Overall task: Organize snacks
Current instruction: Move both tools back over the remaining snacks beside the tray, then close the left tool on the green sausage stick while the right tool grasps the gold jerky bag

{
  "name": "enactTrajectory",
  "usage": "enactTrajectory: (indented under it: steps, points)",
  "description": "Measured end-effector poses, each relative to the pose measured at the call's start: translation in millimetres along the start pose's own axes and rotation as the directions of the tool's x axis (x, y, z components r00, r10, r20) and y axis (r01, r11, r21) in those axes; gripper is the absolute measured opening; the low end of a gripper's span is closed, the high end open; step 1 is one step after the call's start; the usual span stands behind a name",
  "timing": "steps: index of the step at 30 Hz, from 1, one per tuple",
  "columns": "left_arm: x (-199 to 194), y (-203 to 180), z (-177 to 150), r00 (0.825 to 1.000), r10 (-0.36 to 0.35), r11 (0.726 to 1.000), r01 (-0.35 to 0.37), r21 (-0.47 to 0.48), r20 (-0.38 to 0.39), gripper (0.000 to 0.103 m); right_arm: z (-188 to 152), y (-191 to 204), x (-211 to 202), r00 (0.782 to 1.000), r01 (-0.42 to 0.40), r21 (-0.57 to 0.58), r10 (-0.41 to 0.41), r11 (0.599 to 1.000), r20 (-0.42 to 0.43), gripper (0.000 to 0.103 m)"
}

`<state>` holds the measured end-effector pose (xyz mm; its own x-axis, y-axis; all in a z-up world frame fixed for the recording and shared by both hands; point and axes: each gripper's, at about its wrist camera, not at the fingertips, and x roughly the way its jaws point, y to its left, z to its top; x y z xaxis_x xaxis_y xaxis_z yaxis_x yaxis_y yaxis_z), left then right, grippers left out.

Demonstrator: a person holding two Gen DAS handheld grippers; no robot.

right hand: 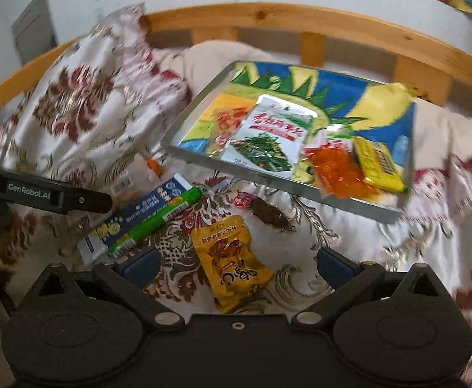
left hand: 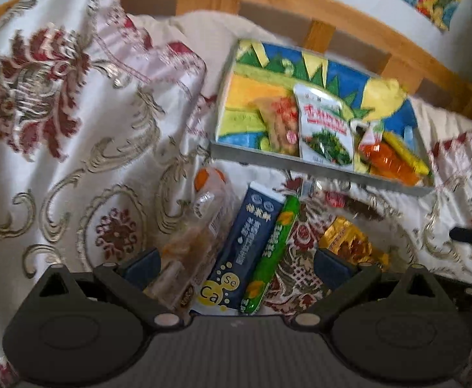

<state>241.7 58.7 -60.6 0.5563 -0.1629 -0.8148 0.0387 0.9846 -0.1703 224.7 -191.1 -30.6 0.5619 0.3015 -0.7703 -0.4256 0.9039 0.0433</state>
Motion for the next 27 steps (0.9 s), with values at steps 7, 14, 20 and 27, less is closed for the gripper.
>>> enactTrajectory:
  steps: [7,14,20,27]
  points:
    - [20,-21,1,1.0,0.023,0.99,-0.022,0.138,-0.003,0.102,1,-10,34,0.996,-0.06,-0.106,0.052,0.993,-0.074,0.102]
    - [23,-34,-3,0.998,-0.049,0.974,0.043,0.222,0.024,0.102,-13,-1,55,0.993,-0.085,-0.22,0.065,0.972,-0.095,0.102]
    - [25,-42,-7,0.995,-0.094,0.959,0.081,0.27,0.034,0.102,-24,4,66,0.995,-0.08,-0.305,0.059,0.949,-0.079,0.102]
    - [44,-46,-9,0.995,-0.094,0.943,0.099,0.318,-0.031,0.102,-38,18,71,0.994,-0.091,-0.415,0.06,0.905,-0.087,0.102]
